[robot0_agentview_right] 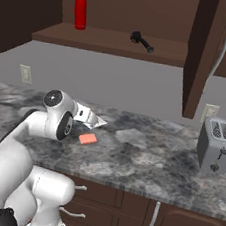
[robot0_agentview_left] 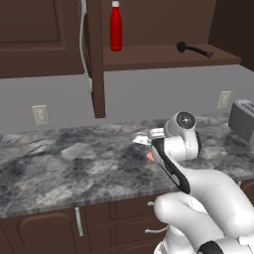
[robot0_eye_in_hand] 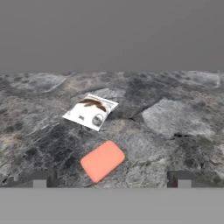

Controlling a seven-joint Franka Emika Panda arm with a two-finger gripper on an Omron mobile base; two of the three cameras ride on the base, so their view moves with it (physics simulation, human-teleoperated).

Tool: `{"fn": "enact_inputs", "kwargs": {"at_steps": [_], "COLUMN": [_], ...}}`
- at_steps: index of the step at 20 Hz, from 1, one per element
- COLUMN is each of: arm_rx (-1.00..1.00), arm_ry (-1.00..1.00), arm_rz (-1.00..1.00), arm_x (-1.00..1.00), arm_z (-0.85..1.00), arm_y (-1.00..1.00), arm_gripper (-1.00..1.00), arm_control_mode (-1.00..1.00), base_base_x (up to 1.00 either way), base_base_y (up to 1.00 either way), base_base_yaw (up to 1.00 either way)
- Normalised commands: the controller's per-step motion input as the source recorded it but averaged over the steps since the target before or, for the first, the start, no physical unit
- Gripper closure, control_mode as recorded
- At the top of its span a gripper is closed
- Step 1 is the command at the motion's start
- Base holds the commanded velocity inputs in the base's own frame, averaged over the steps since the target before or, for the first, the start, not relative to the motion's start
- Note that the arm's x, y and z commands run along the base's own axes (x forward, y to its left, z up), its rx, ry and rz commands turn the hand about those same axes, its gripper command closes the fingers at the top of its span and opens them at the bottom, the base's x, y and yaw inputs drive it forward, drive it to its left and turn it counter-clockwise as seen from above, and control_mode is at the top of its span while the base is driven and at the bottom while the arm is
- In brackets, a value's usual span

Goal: Pick the bar soap and dish brush from the cabinet and place them on the counter.

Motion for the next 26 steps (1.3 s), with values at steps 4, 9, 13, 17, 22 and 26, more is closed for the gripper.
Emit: {"fn": "enact_inputs", "kwargs": {"at_steps": [4, 9, 13, 17, 22, 26], "arm_rx": [0.0, 0.0, -0.03, -0.03, -0.04, -0.03], "arm_ry": [-0.08, -0.05, -0.02, 0.0, 0.0, 0.0], "arm_rz": [0.0, 0.0, 0.0, 0.0, 0.0, 0.0], "arm_x": [-0.26, -0.22, -0.21, -0.15, -0.15, -0.14], "arm_z": [0.7, 0.69, 0.71, 0.72, 0.68, 0.65], "arm_y": [-0.02, -0.01, -0.05, -0.05, -0.06, -0.05], "arm_gripper": [-1.0, -1.0, -1.0, -1.0, -1.0, -1.0], "arm_control_mode": [-1.0, -1.0, -1.0, -1.0, -1.0, -1.0], "base_base_x": [0.0, 0.0, 0.0, 0.0, 0.0, 0.0], "base_base_y": [0.0, 0.0, 0.0, 0.0, 0.0, 0.0], "base_base_yaw": [0.0, 0.0, 0.0, 0.0, 0.0, 0.0]}}
